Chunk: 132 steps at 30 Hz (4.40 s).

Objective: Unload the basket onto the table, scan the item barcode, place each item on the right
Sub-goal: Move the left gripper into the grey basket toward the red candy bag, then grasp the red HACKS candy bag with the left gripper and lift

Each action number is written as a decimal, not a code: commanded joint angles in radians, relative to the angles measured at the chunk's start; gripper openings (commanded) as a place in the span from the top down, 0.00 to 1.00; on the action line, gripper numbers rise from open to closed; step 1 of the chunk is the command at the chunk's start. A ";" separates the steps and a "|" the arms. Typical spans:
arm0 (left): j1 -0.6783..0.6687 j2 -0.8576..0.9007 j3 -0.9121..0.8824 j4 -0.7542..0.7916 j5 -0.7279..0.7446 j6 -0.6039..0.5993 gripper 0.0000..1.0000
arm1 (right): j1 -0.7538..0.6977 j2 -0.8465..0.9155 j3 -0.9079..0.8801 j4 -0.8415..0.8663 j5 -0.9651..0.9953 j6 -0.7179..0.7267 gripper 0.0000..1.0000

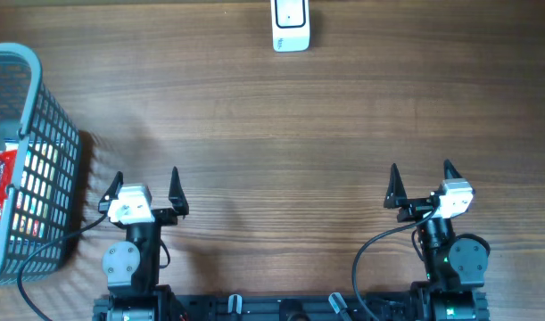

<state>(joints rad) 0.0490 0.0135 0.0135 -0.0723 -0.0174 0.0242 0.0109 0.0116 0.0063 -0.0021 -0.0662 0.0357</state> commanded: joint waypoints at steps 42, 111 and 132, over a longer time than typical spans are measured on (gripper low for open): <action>0.717 1.587 2.074 -1.053 -0.246 -0.526 0.00 | 0.003 -0.002 -0.001 0.003 0.013 -0.009 0.00; 0.846 1.565 1.398 -0.637 -0.089 -0.398 0.00 | 0.003 -0.002 -0.001 0.003 0.013 -0.010 0.00; 0.846 2.097 1.398 -0.356 0.018 -0.397 0.23 | 0.003 -0.002 -0.001 0.003 0.013 -0.009 0.00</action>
<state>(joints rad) 0.8948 2.0380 1.4208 -0.4026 -0.0731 -0.3645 0.0109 0.0135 0.0063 -0.0021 -0.0658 0.0353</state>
